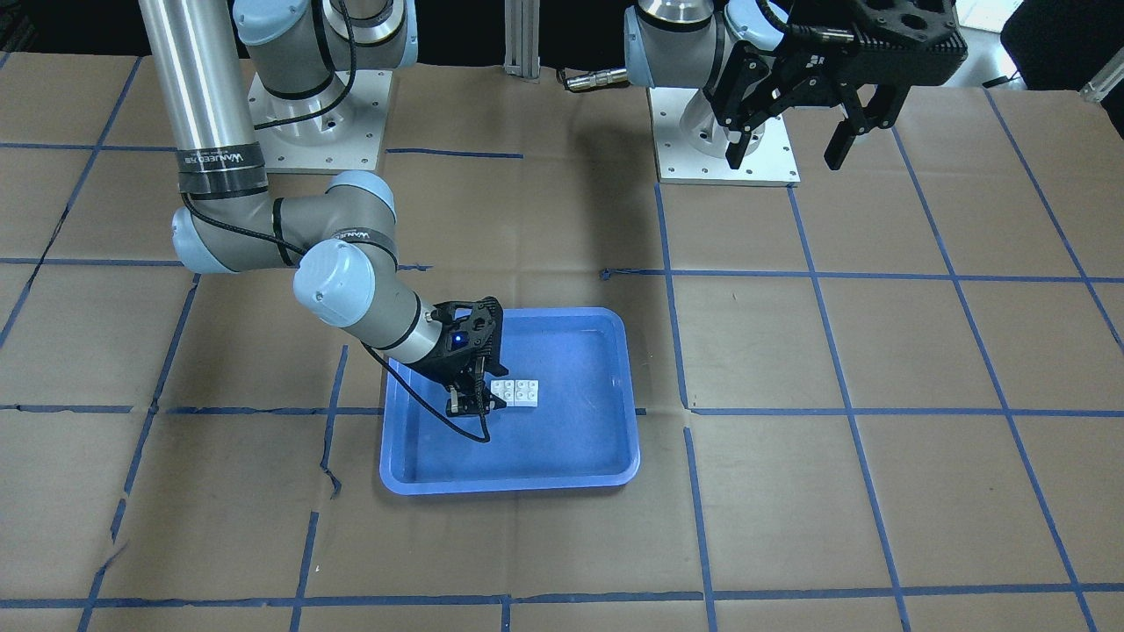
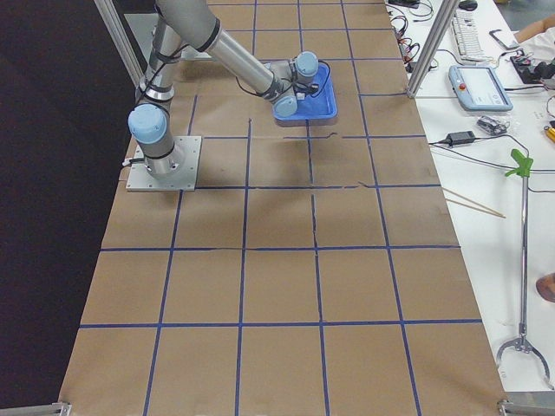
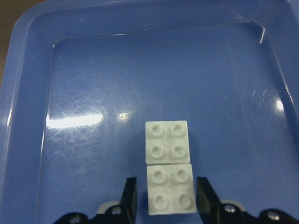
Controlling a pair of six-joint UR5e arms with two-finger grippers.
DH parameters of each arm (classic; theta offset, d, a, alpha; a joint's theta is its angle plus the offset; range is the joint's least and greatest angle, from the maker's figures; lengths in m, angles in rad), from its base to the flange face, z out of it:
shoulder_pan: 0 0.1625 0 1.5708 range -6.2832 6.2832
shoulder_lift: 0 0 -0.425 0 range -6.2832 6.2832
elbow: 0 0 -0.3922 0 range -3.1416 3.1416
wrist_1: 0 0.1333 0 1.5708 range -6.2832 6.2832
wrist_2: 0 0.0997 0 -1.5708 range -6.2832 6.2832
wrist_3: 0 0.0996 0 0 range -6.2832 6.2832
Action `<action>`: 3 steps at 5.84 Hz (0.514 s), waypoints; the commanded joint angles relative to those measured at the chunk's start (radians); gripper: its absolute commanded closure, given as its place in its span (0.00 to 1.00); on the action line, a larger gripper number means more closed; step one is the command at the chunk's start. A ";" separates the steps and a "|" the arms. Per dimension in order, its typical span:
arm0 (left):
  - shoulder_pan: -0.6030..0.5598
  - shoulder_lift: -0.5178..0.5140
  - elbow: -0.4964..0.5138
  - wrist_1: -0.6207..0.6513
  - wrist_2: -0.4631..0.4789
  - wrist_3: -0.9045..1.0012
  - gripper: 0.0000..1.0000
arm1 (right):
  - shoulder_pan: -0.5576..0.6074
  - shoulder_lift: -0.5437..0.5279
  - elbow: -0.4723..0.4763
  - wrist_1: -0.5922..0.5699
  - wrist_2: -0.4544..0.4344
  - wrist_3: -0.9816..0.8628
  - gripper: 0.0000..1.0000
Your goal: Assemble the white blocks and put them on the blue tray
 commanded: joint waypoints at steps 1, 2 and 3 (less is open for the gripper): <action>0.000 0.001 0.000 0.000 0.000 0.000 0.01 | 0.000 0.000 0.000 0.001 0.006 0.000 0.42; 0.000 0.001 0.000 0.000 0.000 0.000 0.01 | -0.002 -0.002 -0.002 0.001 0.005 0.003 0.31; 0.000 0.001 0.000 0.000 0.000 0.000 0.01 | -0.003 -0.011 -0.024 0.001 -0.001 0.055 0.00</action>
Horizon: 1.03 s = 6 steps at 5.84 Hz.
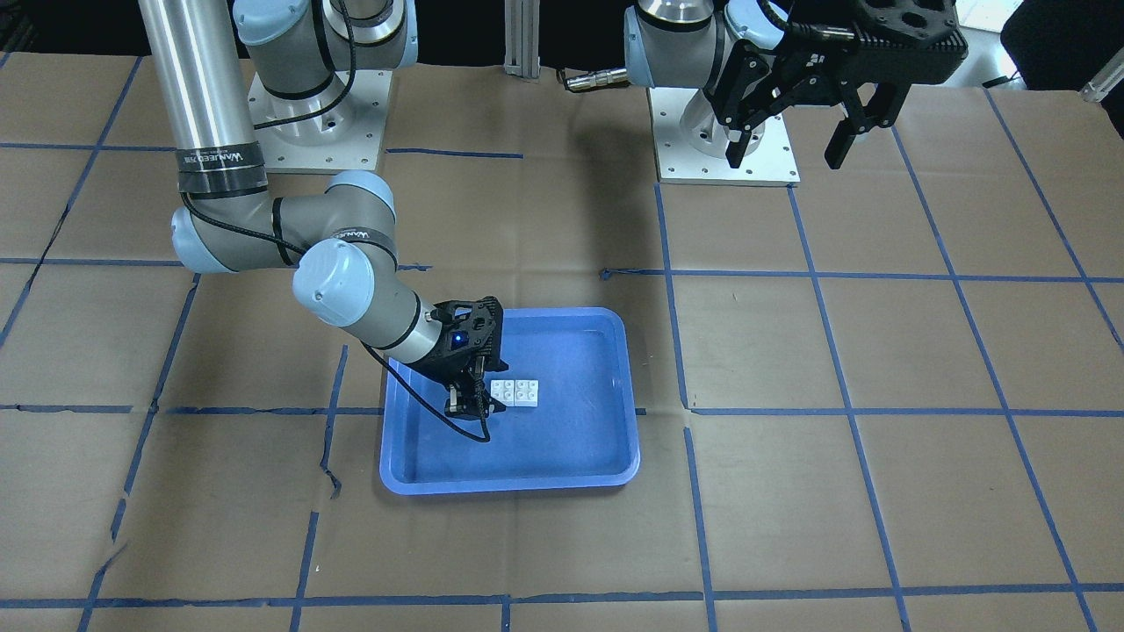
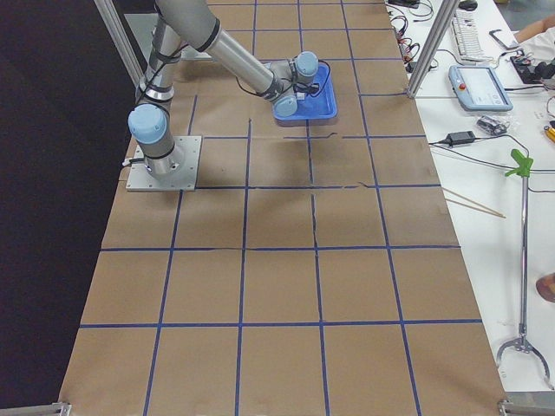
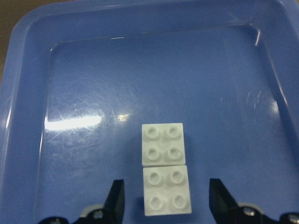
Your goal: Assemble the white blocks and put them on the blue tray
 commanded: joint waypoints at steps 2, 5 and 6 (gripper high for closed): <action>0.002 0.003 0.000 -0.002 0.000 0.000 0.01 | -0.021 -0.065 -0.111 0.170 -0.074 0.132 0.00; 0.000 0.003 0.000 -0.002 -0.001 0.000 0.01 | -0.092 -0.227 -0.208 0.433 -0.315 0.570 0.00; 0.000 0.003 0.000 -0.002 -0.002 0.000 0.01 | -0.106 -0.267 -0.220 0.492 -0.355 0.744 0.00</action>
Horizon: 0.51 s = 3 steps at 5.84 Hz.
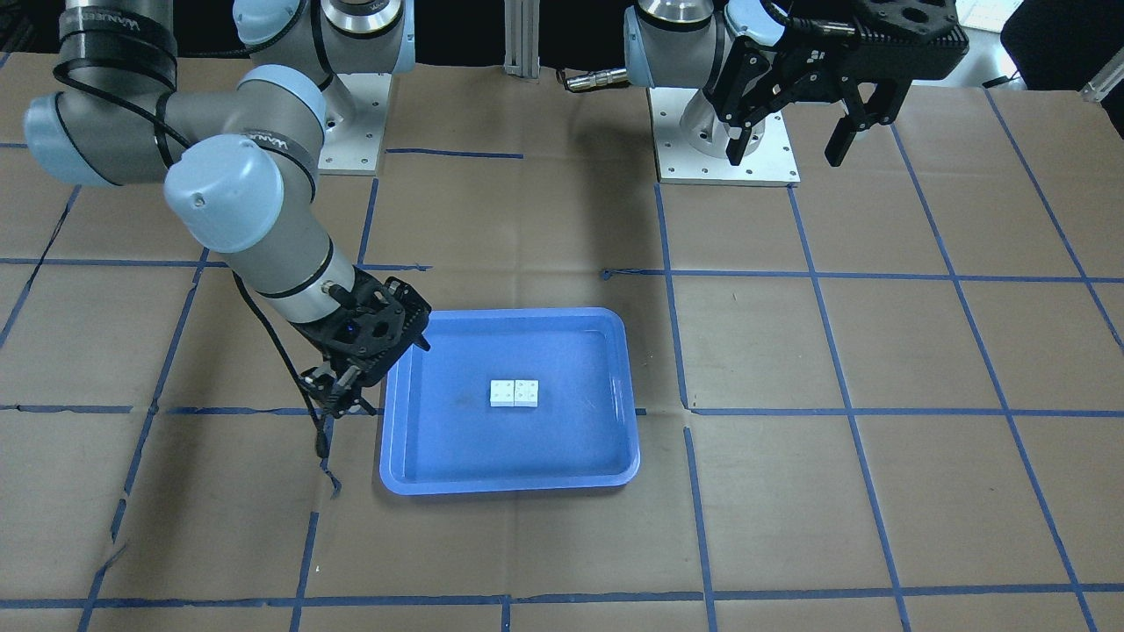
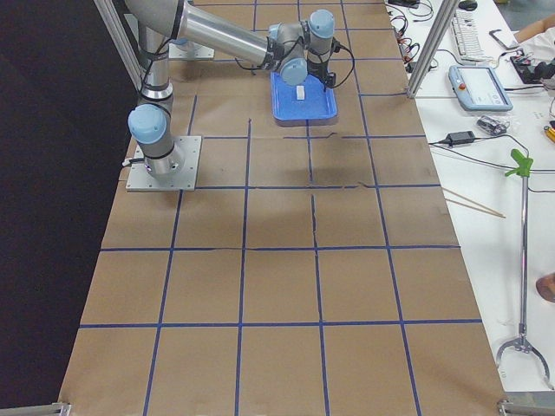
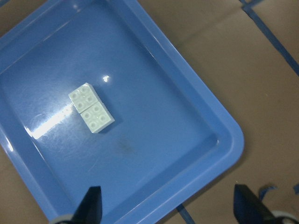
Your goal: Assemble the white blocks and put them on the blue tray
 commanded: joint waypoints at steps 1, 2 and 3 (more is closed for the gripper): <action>0.001 0.002 0.000 0.000 0.000 0.000 0.01 | -0.021 -0.084 -0.059 0.159 -0.138 0.386 0.00; 0.001 0.000 0.000 0.002 -0.002 0.000 0.01 | -0.028 -0.116 -0.118 0.283 -0.205 0.606 0.00; 0.001 0.000 0.000 0.002 -0.002 0.000 0.01 | -0.042 -0.119 -0.193 0.372 -0.207 0.720 0.00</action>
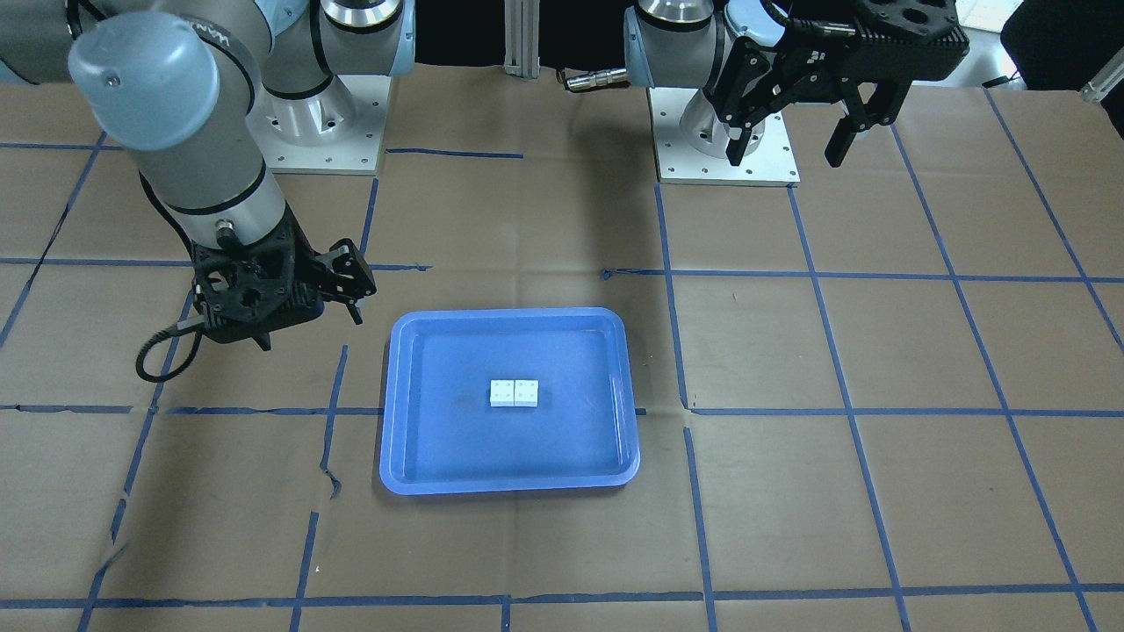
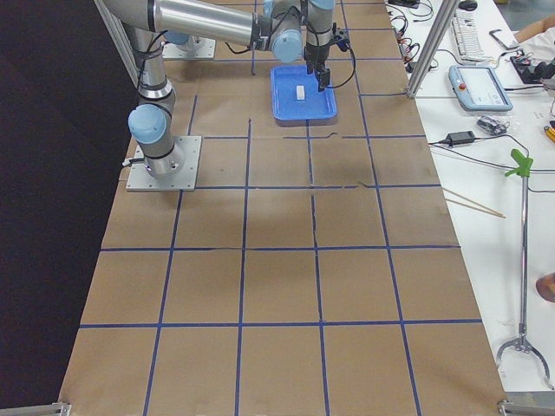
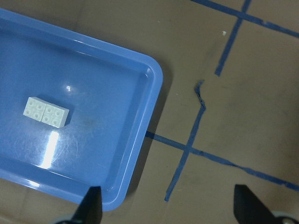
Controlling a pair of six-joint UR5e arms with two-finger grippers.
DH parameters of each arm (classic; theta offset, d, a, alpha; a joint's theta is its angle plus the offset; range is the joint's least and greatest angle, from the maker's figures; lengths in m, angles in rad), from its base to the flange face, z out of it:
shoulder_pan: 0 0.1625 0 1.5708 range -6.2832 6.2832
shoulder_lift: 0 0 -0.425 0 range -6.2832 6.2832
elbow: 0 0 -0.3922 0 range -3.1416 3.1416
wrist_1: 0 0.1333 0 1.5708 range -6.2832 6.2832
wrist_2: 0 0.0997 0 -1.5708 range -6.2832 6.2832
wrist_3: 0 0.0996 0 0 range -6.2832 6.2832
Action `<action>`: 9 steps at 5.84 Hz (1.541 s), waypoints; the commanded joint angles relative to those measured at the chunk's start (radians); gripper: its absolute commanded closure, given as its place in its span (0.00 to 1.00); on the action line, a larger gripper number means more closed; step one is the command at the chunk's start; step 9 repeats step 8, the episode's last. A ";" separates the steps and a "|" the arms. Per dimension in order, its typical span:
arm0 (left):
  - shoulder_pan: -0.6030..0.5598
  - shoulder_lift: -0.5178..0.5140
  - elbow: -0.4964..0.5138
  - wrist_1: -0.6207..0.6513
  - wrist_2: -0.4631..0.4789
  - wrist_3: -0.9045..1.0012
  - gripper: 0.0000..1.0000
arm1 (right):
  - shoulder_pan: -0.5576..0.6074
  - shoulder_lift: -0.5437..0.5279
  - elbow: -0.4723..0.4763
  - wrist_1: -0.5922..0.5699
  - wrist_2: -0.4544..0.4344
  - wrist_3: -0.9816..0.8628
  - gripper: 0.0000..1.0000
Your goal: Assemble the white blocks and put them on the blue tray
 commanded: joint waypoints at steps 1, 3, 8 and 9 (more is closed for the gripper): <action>0.000 0.000 0.000 0.003 -0.002 0.000 0.01 | -0.024 -0.012 -0.151 0.226 -0.024 0.169 0.00; 0.000 0.000 0.000 0.005 -0.002 0.000 0.01 | -0.050 -0.041 -0.264 0.471 -0.014 0.237 0.00; 0.002 0.001 -0.003 0.008 -0.002 0.000 0.01 | -0.045 -0.040 -0.229 0.462 -0.011 0.265 0.00; 0.002 0.001 -0.003 0.008 -0.002 0.000 0.01 | -0.045 -0.040 -0.229 0.462 -0.011 0.265 0.00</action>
